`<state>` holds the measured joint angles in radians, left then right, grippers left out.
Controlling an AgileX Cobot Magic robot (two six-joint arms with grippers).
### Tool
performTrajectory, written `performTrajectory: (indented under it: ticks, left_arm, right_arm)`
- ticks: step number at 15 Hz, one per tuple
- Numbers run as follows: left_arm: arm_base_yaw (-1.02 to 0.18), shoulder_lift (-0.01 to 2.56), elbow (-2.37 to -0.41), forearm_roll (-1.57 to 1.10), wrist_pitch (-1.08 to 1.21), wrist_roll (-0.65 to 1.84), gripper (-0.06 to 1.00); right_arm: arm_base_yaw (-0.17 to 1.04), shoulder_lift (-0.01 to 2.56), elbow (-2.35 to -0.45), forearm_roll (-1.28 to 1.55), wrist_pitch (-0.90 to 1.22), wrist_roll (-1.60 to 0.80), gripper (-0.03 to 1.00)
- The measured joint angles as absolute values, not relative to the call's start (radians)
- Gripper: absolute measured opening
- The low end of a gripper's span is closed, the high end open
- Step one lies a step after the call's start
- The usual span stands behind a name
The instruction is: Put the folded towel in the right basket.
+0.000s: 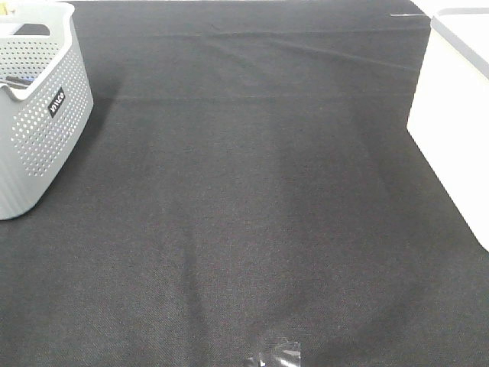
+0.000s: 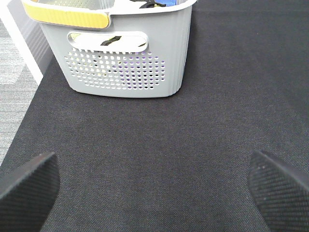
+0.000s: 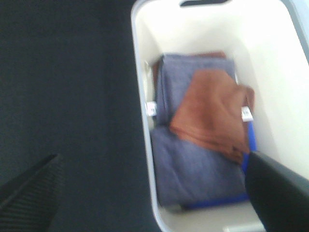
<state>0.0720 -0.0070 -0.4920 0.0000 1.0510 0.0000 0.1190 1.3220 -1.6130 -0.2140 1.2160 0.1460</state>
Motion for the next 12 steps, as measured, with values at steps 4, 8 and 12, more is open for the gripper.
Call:
performTrajectory:
  ticks: [4, 8, 12]
  left_arm:
    - [0.072, -0.007, -0.492, 0.000, 1.051, 0.000, 0.99]
    - [0.072, -0.007, -0.492, 0.000, 1.051, 0.000, 0.99]
    - [0.072, -0.007, -0.492, 0.000, 1.051, 0.000, 0.99]
  right_arm:
    - [0.121, 0.904, -1.203, -0.222, 1.220, 0.151, 0.97]
    - [0.121, 0.453, -0.908, -0.209, 1.223, 0.149, 0.97]
    - [0.121, 0.157, -0.767, -0.168, 1.223, 0.120, 0.97]
